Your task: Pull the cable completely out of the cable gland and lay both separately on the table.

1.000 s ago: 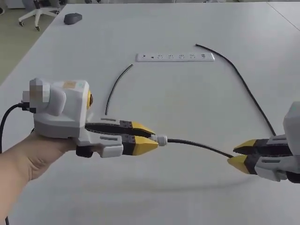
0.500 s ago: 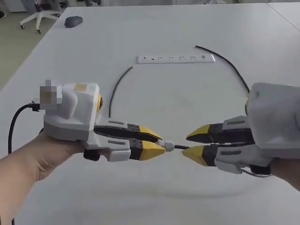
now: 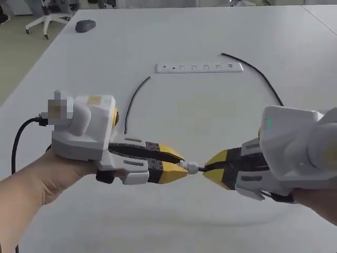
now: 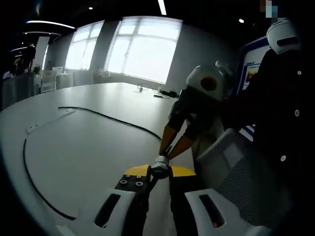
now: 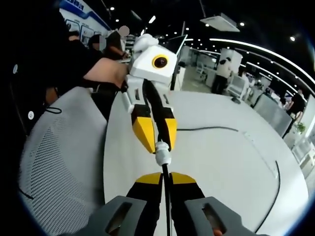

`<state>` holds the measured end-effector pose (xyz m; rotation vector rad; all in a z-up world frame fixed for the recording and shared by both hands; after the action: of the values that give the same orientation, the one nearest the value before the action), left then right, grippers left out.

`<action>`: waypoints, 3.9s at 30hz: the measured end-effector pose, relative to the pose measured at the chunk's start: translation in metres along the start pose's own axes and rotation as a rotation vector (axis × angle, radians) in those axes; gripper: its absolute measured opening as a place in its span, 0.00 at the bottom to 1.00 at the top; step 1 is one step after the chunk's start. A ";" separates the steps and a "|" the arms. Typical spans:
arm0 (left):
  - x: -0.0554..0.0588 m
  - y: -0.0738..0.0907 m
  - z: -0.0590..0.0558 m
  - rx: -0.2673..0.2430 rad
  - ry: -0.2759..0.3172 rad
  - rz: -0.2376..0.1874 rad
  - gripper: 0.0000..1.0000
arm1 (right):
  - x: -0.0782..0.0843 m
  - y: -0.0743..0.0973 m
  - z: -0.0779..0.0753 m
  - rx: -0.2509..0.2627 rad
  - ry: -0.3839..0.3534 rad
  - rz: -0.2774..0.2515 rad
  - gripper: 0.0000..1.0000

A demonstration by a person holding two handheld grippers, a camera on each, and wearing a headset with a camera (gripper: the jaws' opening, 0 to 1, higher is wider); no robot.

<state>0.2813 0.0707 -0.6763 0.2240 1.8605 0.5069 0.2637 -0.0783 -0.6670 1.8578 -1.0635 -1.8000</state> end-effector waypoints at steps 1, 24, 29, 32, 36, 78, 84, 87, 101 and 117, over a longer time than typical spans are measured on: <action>0.000 0.000 0.000 -0.001 -0.001 0.001 0.15 | 0.000 0.000 0.000 0.004 0.004 0.002 0.00; -0.004 0.003 0.002 -0.014 -0.003 -0.012 0.15 | 0.035 0.027 -0.010 0.088 -0.214 0.043 0.00; -0.003 0.003 0.003 -0.017 -0.003 -0.011 0.15 | 0.053 0.034 -0.013 0.128 -0.271 0.079 0.00; -0.003 0.003 0.003 -0.017 0.001 -0.008 0.15 | 0.063 0.038 -0.016 0.142 -0.296 0.091 0.00; -0.003 0.002 0.002 -0.015 0.003 -0.006 0.15 | 0.072 0.042 -0.017 0.154 -0.324 0.100 0.00; -0.007 -0.008 -0.004 -0.001 -0.033 0.023 0.15 | 0.006 0.005 0.004 0.026 0.006 0.013 0.03; -0.006 -0.008 -0.004 -0.002 -0.033 0.028 0.15 | 0.007 0.004 0.003 0.032 0.011 0.031 0.00; -0.007 -0.008 -0.004 -0.009 -0.036 0.028 0.15 | 0.010 0.006 0.001 0.047 -0.002 0.037 0.00; -0.008 -0.001 0.001 -0.031 -0.033 0.016 0.15 | 0.038 0.027 -0.013 0.111 -0.139 0.049 0.00; -0.004 -0.002 0.005 -0.040 -0.023 0.033 0.15 | 0.081 0.043 -0.027 0.185 -0.266 0.124 0.00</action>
<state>0.2873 0.0686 -0.6749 0.2333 1.8248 0.5619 0.2711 -0.1708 -0.6900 1.6377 -1.4517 -1.9710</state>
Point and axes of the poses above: the centre of the closed fingertips' face, and the gripper's own axes: y roughly backward along the fingers, z roughly to its left, x roughly out of its underside, the point moved 8 cm from there along y, roughly backward along the fingers, and after that the axes turned 7 degrees about z, right-handed, at the moved point
